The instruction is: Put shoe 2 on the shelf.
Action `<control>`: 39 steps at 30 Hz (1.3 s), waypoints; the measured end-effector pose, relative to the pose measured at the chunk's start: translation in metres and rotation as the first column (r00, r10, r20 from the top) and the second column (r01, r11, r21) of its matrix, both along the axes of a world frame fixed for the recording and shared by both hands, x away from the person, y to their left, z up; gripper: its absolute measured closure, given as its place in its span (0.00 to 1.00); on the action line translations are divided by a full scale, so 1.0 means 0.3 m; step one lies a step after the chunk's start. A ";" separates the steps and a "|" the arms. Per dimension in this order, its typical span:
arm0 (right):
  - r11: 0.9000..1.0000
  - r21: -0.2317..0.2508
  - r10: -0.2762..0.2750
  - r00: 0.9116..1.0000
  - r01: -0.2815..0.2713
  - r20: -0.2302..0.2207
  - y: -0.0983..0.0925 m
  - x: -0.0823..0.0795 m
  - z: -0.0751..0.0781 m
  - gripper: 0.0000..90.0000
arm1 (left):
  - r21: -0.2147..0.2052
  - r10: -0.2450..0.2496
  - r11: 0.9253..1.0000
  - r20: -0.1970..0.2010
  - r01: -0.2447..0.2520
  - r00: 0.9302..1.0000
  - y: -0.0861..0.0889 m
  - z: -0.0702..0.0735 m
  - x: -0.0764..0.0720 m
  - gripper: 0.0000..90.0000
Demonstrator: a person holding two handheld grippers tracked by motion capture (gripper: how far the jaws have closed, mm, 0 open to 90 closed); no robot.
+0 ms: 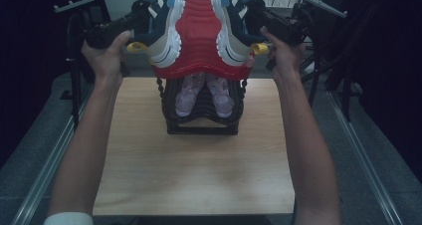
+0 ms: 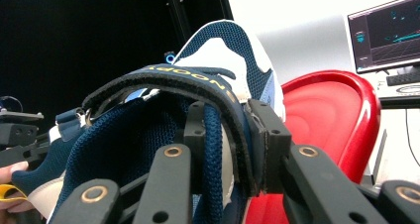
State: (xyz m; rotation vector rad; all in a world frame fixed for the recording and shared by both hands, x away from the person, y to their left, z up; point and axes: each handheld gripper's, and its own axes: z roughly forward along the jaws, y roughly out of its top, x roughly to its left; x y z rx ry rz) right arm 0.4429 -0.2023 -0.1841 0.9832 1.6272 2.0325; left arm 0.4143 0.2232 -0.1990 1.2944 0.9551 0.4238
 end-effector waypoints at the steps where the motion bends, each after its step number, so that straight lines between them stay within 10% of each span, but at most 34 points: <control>1: 1.000 0.000 0.000 1.000 0.000 0.000 0.000 0.000 0.000 0.80 | 0.000 0.000 1.000 0.000 0.000 1.000 -0.007 -0.001 0.004 0.82; 39: 0.980 -0.165 -0.114 0.993 0.112 -0.004 0.123 0.107 -0.063 0.80 | 0.131 0.082 0.988 0.043 -0.087 0.996 -0.113 -0.045 0.123 0.81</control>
